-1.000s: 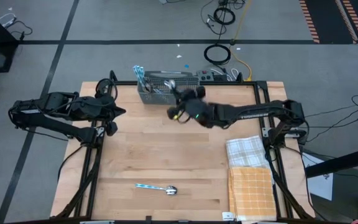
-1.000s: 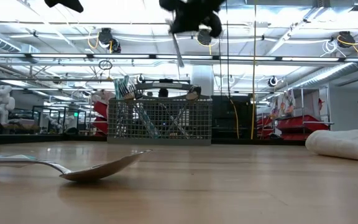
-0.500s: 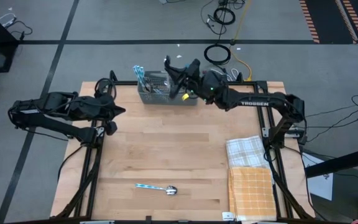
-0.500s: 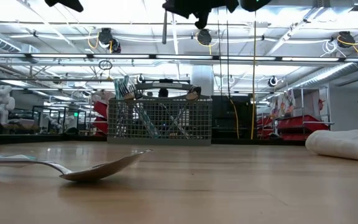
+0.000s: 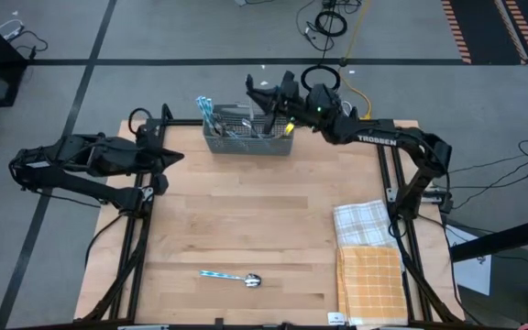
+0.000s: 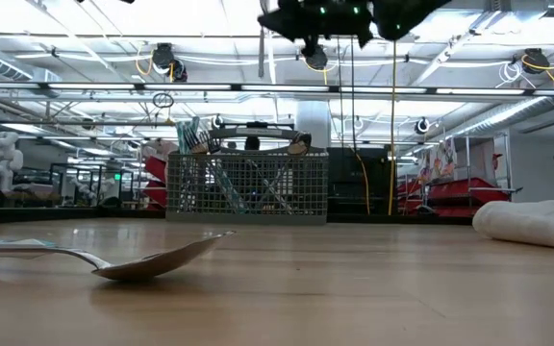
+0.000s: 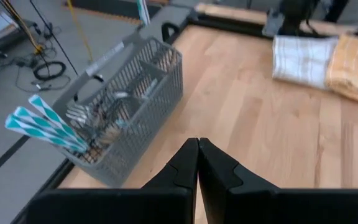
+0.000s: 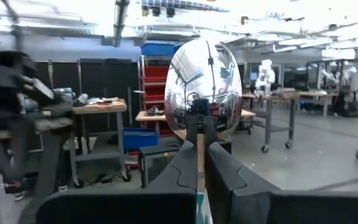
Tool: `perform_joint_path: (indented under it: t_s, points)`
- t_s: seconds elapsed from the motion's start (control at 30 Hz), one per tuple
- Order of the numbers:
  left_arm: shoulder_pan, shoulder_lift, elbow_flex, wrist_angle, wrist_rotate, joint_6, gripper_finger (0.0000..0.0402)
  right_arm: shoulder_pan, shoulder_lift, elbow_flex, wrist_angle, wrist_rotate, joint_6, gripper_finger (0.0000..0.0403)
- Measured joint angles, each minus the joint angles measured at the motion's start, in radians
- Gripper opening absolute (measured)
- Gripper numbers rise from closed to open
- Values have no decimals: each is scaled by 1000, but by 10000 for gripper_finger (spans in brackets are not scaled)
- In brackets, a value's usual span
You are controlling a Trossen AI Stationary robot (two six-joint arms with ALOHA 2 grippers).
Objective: Sort silverware
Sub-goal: Put the top spoon into the middle right section of the utensil holder
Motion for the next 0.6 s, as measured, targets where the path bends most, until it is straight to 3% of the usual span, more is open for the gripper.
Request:
perform_joint_path:
  t_s: [0.27, 0.6]
  points:
    - [0, 2, 0, 127, -111, 72, 17, -131, 0, -73, 125, -195, 70, 0]
    - [0, 2, 0, 167, -196, 148, 17, -231, 0, -253, 308, -278, 148, 0]
